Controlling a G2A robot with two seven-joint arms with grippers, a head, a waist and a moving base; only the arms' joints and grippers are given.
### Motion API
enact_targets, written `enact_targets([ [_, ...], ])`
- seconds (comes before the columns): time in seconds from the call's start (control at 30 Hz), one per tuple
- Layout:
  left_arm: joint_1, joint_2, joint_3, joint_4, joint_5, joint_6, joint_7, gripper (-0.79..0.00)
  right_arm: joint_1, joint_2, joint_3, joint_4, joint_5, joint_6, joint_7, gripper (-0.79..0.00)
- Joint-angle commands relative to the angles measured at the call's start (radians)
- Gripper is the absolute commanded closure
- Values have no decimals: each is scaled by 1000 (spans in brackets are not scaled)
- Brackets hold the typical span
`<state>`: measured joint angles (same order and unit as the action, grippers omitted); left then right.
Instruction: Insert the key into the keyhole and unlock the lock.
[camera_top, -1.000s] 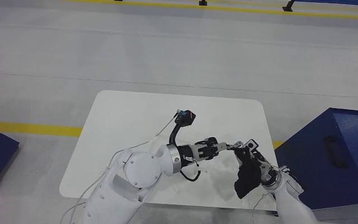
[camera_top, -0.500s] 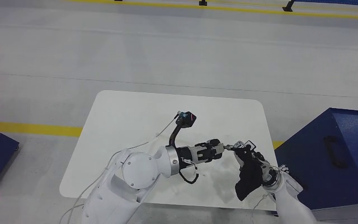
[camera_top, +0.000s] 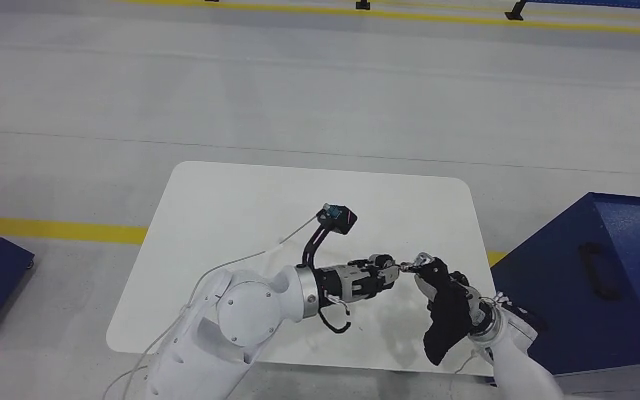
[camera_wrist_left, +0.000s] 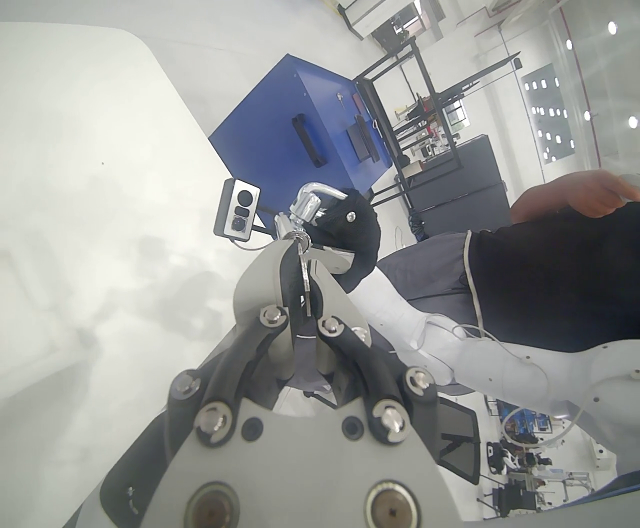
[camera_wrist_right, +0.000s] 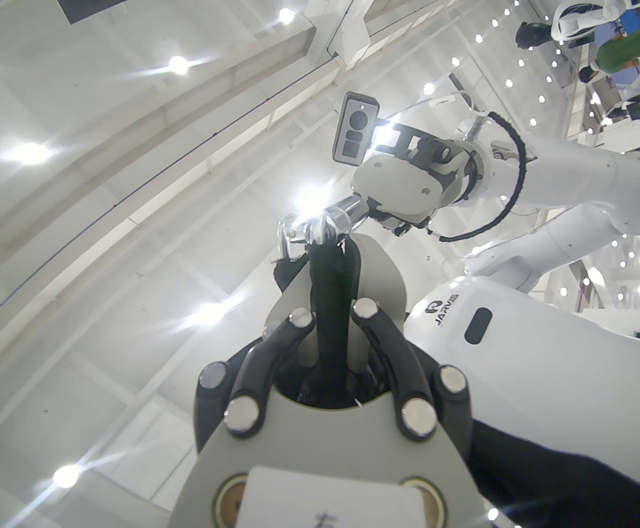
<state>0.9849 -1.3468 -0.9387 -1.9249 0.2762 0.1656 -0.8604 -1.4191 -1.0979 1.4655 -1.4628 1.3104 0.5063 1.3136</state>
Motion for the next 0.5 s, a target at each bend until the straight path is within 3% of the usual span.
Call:
enact_targets([
  [0.0,2,1,1,-3,4,-8,0,0,-3,10,-9,-8,15,11,-10,0],
  [0.47,12,8,-3,-19,42,-26,11,0,3,86,-65,-49,134,68,-68,0],
])
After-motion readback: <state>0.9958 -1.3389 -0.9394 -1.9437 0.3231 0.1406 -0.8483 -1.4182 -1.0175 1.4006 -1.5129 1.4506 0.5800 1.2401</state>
